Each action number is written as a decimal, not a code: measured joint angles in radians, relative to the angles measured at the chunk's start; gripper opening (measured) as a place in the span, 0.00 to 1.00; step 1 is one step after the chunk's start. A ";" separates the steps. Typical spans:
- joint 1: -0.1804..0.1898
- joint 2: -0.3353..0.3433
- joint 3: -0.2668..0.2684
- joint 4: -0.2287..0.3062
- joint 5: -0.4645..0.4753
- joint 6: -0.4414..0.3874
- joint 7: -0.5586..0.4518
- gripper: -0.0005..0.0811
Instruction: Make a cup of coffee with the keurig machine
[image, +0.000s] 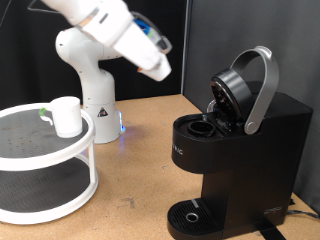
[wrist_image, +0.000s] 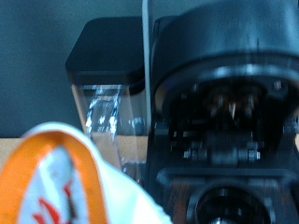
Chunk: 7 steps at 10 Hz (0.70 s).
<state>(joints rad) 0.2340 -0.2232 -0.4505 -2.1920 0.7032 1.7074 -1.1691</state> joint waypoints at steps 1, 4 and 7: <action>0.011 0.009 0.018 0.011 0.015 0.007 0.013 0.17; 0.041 0.029 0.078 0.040 0.048 0.066 0.074 0.17; 0.041 0.039 0.086 0.044 0.048 0.073 0.086 0.17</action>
<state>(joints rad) 0.2751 -0.1837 -0.3643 -2.1480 0.7507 1.7809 -1.0830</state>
